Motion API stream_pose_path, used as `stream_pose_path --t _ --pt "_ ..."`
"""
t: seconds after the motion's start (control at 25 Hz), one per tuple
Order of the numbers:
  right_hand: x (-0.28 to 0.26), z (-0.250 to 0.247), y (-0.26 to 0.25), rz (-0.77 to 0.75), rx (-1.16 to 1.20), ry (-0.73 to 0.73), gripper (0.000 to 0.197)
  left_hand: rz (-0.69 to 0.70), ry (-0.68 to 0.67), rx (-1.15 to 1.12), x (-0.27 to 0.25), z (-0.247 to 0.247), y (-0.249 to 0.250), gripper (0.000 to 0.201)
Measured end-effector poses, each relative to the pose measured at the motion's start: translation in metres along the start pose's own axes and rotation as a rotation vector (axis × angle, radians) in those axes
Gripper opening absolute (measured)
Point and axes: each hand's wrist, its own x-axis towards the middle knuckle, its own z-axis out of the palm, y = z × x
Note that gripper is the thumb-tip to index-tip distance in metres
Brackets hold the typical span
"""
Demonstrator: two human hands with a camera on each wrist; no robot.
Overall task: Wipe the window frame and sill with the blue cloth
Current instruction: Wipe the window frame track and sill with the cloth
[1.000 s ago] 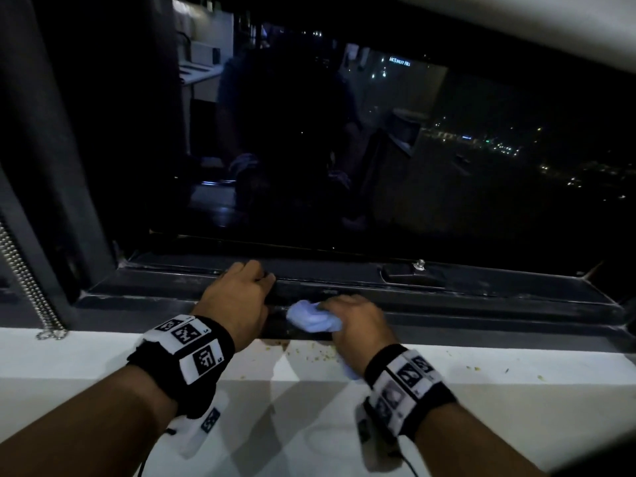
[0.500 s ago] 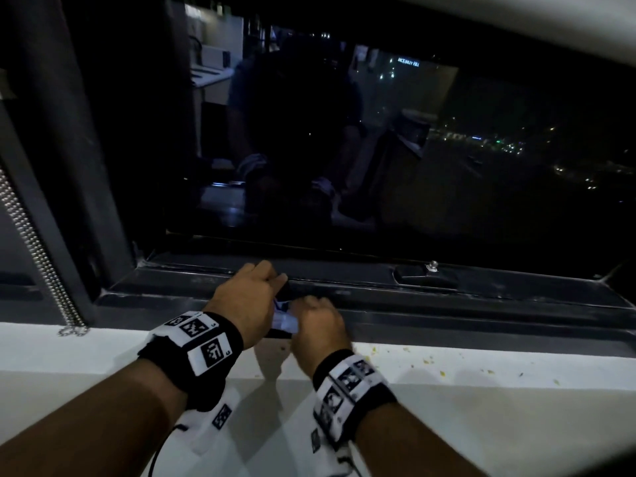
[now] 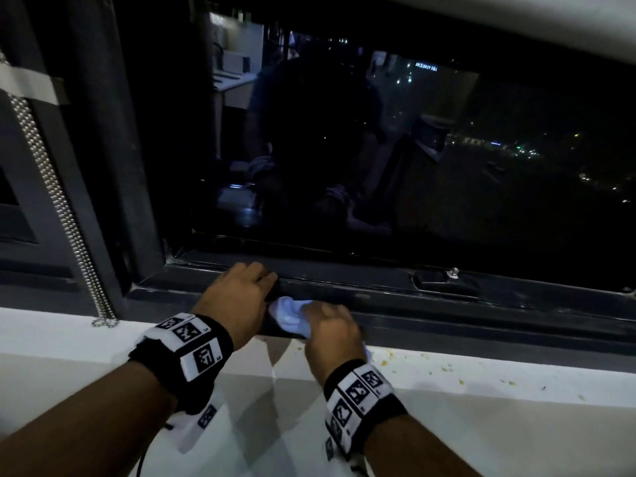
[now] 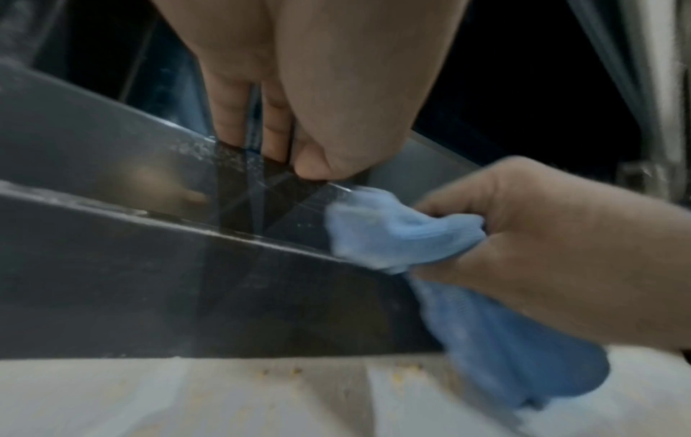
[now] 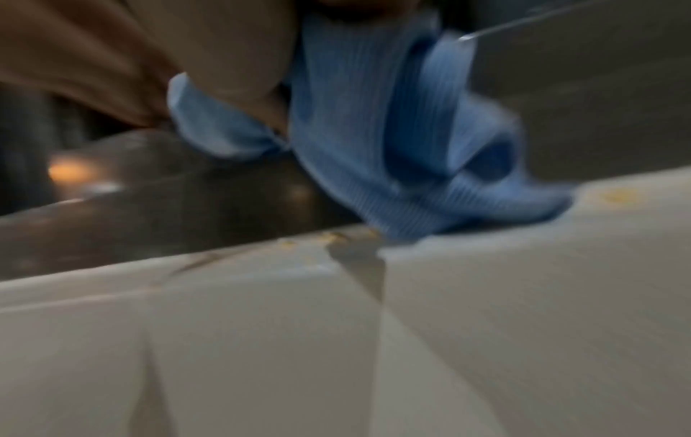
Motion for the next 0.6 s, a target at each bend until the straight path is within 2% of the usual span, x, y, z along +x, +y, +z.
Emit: stream_pose_path --t 0.08,0.16,0.2,0.28,0.4,0.48,0.6 --pt "0.009 -0.005 -0.003 -0.096 0.13 -0.07 0.042 -0.03 -0.047 -0.052 0.002 -0.006 0.003 0.051" --pt "0.011 -0.019 0.011 -0.119 0.152 -0.053 0.034 -0.041 -0.096 -0.047 0.004 -0.009 -0.001 0.052" --pt "0.007 -0.025 0.022 -0.101 0.134 -0.017 0.032 -0.043 -0.092 -0.048 0.004 -0.01 -0.004 0.053" --pt "-0.006 -0.03 0.041 0.027 0.05 0.032 0.033 -0.042 -0.085 -0.067 0.005 -0.013 -0.005 0.053" --pt "-0.012 -0.017 0.037 0.194 -0.114 -0.034 0.041 -0.046 -0.096 -0.07 0.004 -0.015 -0.002 0.052" --pt "-0.007 -0.008 0.02 0.218 -0.09 -0.064 0.045 -0.064 -0.115 -0.057 0.003 -0.013 -0.001 0.054" --pt "0.0 -0.007 -0.01 0.136 0.015 -0.111 0.045 -0.063 -0.134 -0.017 0.004 -0.012 0.0 0.052"
